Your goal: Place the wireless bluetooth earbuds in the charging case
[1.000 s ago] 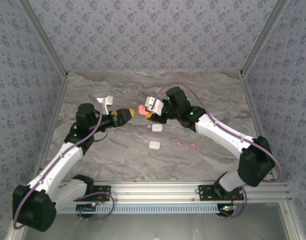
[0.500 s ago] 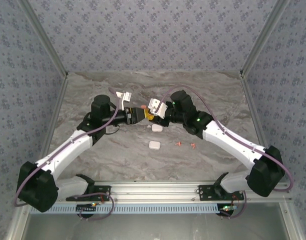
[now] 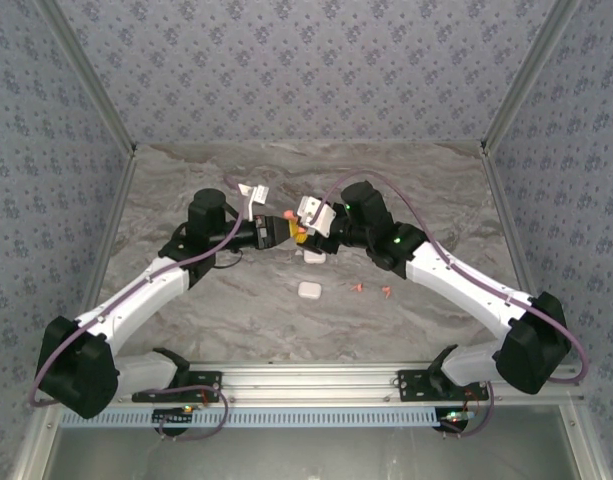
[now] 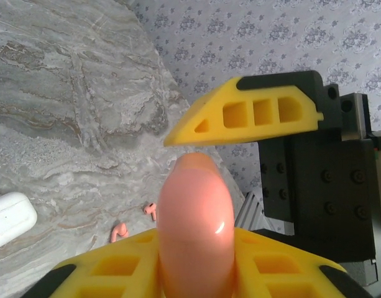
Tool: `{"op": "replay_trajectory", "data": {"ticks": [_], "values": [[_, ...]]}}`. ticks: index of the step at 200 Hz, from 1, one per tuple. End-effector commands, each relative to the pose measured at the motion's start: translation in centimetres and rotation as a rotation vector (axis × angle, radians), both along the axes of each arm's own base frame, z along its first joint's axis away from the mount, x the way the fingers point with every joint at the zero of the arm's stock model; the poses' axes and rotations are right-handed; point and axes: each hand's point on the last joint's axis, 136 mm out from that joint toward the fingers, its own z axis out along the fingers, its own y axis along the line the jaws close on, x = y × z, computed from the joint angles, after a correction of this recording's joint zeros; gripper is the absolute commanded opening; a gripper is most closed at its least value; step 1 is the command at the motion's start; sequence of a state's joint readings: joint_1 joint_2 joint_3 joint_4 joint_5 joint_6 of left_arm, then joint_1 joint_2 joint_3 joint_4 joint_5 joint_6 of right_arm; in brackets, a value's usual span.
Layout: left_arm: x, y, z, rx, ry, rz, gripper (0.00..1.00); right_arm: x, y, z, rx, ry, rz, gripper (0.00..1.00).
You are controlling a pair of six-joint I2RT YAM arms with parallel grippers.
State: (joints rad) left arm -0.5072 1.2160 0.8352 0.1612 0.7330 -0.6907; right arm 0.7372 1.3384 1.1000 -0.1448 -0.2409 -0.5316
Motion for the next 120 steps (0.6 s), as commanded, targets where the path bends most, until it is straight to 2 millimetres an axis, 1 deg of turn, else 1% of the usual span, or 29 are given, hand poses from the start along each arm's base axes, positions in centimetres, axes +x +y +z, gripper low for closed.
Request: {"op": "replay_trajectory", "data": {"ticks": [1,20,44,60,68,84,107,120], "values": [[0.2,-0.4,2.6,-0.028,-0.099,-0.015,0.27,-0.6,-0.7,1.7,0.056,0.015,-0.007,0.65],[0.5,-0.3,3.0,-0.020,-0.144,-0.006,0.23,-1.0,-1.6,3.0,0.121,0.030,-0.007,0.71],[0.5,-0.4,4.0,-0.008,-0.252,-0.005,0.18,-1.7,-3.0,4.8,0.228,0.064,-0.001,0.79],[0.1,-0.5,4.5,0.014,-0.349,-0.013,0.13,-2.0,-4.1,6.0,0.313,0.099,0.000,0.86],[-0.2,-0.7,4.6,0.028,-0.398,-0.017,0.11,-1.9,-4.7,6.6,0.353,0.119,-0.013,0.92],[-0.9,-1.2,5.1,0.041,-0.505,-0.037,0.09,-1.7,-5.4,7.4,0.412,0.172,-0.036,0.98],[-1.5,-1.7,5.1,0.068,-0.617,-0.049,0.04,-1.5,-5.8,7.8,0.442,0.210,-0.051,1.00],[-1.9,-2.1,5.3,0.079,-0.658,-0.059,0.02,-1.3,-5.9,7.5,0.435,0.214,-0.065,1.00]]}}
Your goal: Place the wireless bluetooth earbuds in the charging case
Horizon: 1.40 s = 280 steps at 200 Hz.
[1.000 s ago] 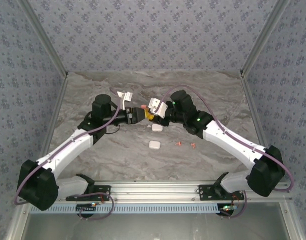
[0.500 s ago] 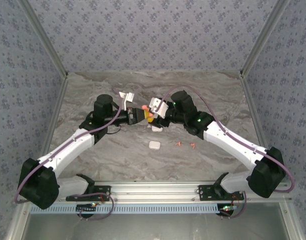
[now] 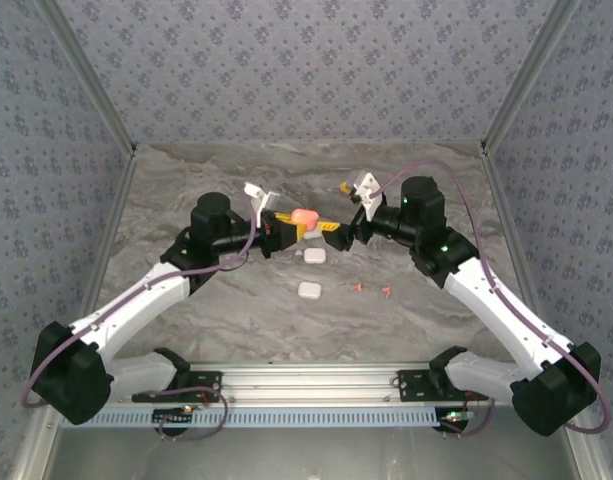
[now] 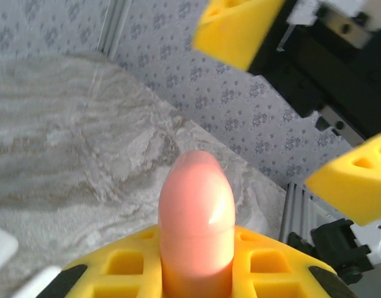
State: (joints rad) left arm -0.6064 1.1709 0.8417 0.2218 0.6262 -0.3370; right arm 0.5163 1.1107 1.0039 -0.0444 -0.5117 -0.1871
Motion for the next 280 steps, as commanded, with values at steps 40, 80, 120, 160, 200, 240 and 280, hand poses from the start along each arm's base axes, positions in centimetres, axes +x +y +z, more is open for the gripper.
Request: {"op": "replay_trajectory", "data": {"ticks": [40,80,120,160,200,240,280], "values": [[-1.3,-1.0,3.1,0.003,-0.282,-0.044,0.01,0.5,-0.2,0.0,0.046,0.073,-0.041,1.00],[-1.5,-1.4,3.3,-0.005,-0.286,-0.057,0.01,1.6,-0.4,-0.8,0.017,0.098,-0.083,0.97],[-1.7,-1.6,3.5,-0.012,-0.288,-0.073,0.01,2.6,-0.6,-0.5,0.018,0.098,-0.114,0.97],[-1.7,-1.6,3.3,-0.007,-0.288,-0.075,0.01,3.9,-1.0,-0.4,0.031,0.118,-0.142,0.97],[-1.7,-1.6,2.9,-0.001,-0.286,-0.074,0.00,4.8,-1.2,0.0,0.057,0.141,-0.144,0.97],[-1.5,-1.4,2.3,0.023,-0.285,-0.056,0.00,4.5,-2.6,1.3,0.106,0.142,-0.161,0.98],[-1.4,-0.9,1.2,0.046,-0.285,-0.026,0.00,3.4,-6.2,1.5,0.117,0.162,-0.266,1.00]]}}
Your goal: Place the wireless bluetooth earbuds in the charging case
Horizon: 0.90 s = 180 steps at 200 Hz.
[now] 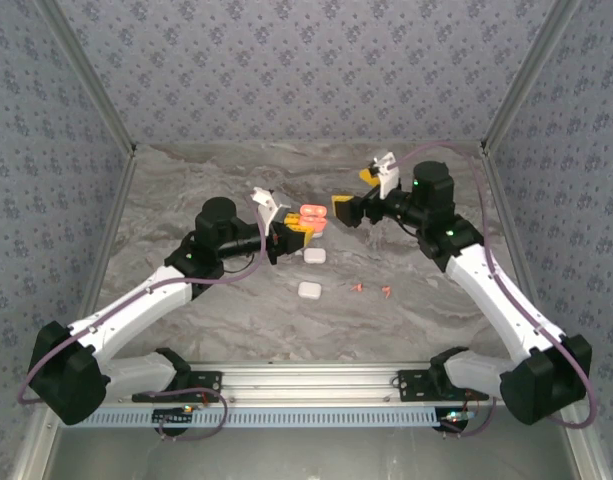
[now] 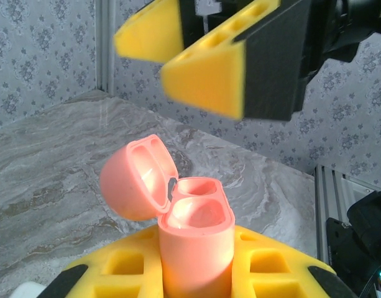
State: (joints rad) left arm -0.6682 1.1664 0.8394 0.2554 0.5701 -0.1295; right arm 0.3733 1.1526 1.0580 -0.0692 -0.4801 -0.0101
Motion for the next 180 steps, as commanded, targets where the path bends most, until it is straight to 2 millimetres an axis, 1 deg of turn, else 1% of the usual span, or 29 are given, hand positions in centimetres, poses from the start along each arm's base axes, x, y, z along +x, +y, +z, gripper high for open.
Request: {"op": "replay_trajectory", "data": {"ticks": [1,9,22,35,50,67,94,99,109,115,125,145,163,180], "values": [[-0.4,0.4,0.5,-0.008,-0.056,0.009,0.00,-1.2,-2.0,1.1,0.027,0.014,-0.061,1.00],[-0.4,0.5,0.3,-0.005,-0.056,0.014,0.00,-1.2,-2.7,0.9,0.038,0.035,-0.096,1.00],[-0.4,0.7,0.0,0.001,-0.056,0.023,0.00,-1.3,-3.6,-0.1,0.046,0.079,-0.147,1.00],[-0.5,0.9,-0.3,0.003,-0.055,0.030,0.00,-1.3,-4.6,-1.7,0.050,0.150,-0.209,1.00],[-0.6,1.1,-0.5,0.005,-0.053,0.036,0.00,-1.6,-5.3,-4.3,0.023,0.250,-0.245,1.00],[-0.7,1.3,-0.7,0.005,-0.052,0.042,0.00,-2.2,-5.3,-7.6,-0.011,0.379,-0.251,1.00],[-0.7,1.4,-0.9,0.010,-0.051,0.049,0.00,-4.0,-4.6,-14.3,-0.070,0.661,-0.245,0.78],[-0.7,1.4,-0.9,0.011,-0.051,0.050,0.00,-4.4,-4.6,-15.6,-0.088,0.712,-0.257,0.72],[-0.7,1.4,-1.0,0.013,-0.051,0.050,0.00,-5.0,-4.6,-17.9,-0.130,0.783,-0.284,0.63],[-0.7,1.4,-1.0,0.012,-0.052,0.050,0.00,-5.5,-4.4,-19.3,-0.155,0.818,-0.296,0.60],[-0.7,1.4,-1.0,0.013,-0.053,0.051,0.00,-6.1,-4.2,-21.3,-0.189,0.855,-0.317,0.57],[-0.8,1.4,-1.1,0.015,-0.052,0.051,0.00,-6.8,-4.6,-24.6,-0.262,0.900,-0.373,0.56],[-0.8,1.5,-1.0,0.014,-0.053,0.053,0.00,-6.9,-5.1,-26.8,-0.301,0.924,-0.400,0.53],[-0.8,1.5,-1.2,0.020,-0.047,0.055,0.00,-6.9,-4.9,-28.0,-0.314,0.942,-0.386,0.49]]}}
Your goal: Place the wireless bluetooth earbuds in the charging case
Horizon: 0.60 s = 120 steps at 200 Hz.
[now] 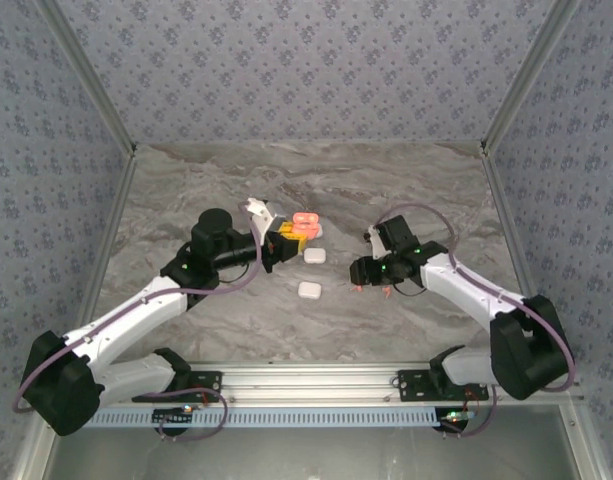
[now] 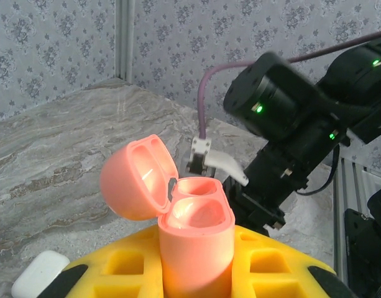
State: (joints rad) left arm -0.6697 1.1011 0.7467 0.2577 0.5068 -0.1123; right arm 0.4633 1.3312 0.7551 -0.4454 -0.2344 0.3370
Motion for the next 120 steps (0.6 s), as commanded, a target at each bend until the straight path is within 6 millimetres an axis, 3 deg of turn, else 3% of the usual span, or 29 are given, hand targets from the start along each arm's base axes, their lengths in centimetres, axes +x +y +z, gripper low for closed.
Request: {"op": "replay_trajectory", "data": {"ticks": [1,120], "values": [[-0.4,0.1,0.8,-0.008,-0.045,-0.004,0.00,0.4,-0.7,-1.6,-0.039,0.017,-0.046,0.49],[-0.6,0.5,0.7,-0.005,-0.043,0.007,0.00,0.7,0.0,-4.2,-0.014,0.048,-0.054,0.39]]}}
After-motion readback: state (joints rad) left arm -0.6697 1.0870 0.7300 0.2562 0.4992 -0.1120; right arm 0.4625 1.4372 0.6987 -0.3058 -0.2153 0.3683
